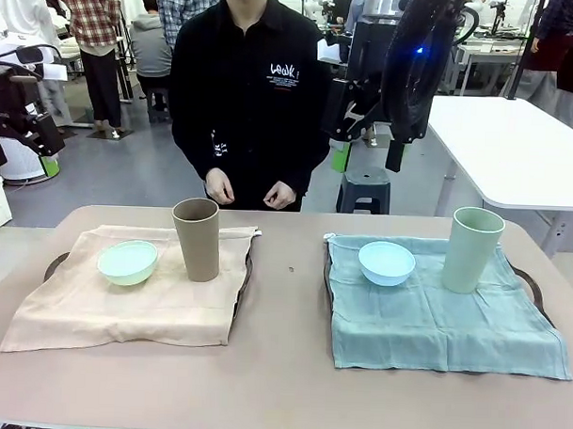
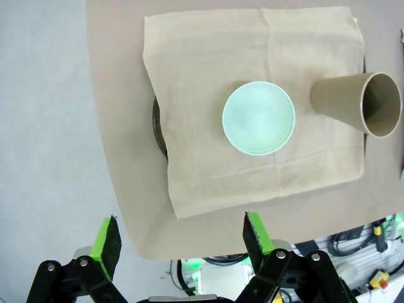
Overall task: Set up a tray with a mat and arrange the tableware.
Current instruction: Place the Picnic Bowl and Reusable plastic cup back onto the Handle tray in front of the human's position.
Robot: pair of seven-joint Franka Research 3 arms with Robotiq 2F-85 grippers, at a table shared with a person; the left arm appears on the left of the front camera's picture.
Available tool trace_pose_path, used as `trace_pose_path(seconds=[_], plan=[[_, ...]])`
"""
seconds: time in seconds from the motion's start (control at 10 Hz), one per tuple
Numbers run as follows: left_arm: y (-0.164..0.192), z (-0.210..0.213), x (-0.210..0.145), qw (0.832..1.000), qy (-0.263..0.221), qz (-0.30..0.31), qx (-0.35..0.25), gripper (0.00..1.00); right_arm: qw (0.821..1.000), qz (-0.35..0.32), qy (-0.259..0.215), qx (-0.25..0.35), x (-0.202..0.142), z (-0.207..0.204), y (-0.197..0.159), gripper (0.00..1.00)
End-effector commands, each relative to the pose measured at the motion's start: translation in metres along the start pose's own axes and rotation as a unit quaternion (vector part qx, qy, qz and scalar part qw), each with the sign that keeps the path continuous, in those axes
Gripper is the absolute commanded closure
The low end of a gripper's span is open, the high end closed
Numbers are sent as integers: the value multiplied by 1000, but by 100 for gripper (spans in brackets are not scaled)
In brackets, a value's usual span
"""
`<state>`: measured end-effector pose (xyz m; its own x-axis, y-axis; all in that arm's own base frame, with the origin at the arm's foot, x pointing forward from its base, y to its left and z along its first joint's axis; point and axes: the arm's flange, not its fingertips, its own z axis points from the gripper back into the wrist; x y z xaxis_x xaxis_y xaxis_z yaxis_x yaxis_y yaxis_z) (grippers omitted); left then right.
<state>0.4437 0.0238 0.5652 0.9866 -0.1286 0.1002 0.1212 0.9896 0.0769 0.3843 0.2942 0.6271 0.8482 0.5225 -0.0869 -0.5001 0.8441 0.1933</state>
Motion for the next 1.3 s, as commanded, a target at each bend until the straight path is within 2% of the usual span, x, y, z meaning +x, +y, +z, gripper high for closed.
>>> trace_pose_path(seconds=[0.0,0.3,0.4,0.5,0.6,0.7,0.8,0.9,1.0,1.1,1.2], plan=[[0,1,0,1000,-1,0,0,0,1000,0,1,1,0,-1,0,0],[0,0,0,1000,0,0,0,0,1000,0,0,0,0,0,0,0],[4,24,-5,995,-4,-19,-95,0,998,-31,-43,47,-45,13,-18,0],[29,36,-15,982,-16,-2,-186,0,986,-83,-97,106,-95,24,-54,0],[49,34,-27,968,-7,11,-252,0,970,-122,-141,157,-127,23,-78,0],[62,30,-41,946,15,5,-325,0,959,-132,-166,189,-149,15,-100,0],[64,25,-51,933,27,30,-359,0,945,-276,-151,92,-158,2,-123,0],[44,32,-33,968,-19,2,-249,0,974,-114,-111,161,-120,46,-82,0],[44,32,-33,968,-19,2,-249,0,974,-114,-111,161,-120,46,-82,0],[64,28,-52,947,-4,10,-322,0,960,-179,-145,159,-163,33,-120,0],[61,29,-46,921,7,14,-388,0,932,-143,-168,288,-159,43,-153,0]])
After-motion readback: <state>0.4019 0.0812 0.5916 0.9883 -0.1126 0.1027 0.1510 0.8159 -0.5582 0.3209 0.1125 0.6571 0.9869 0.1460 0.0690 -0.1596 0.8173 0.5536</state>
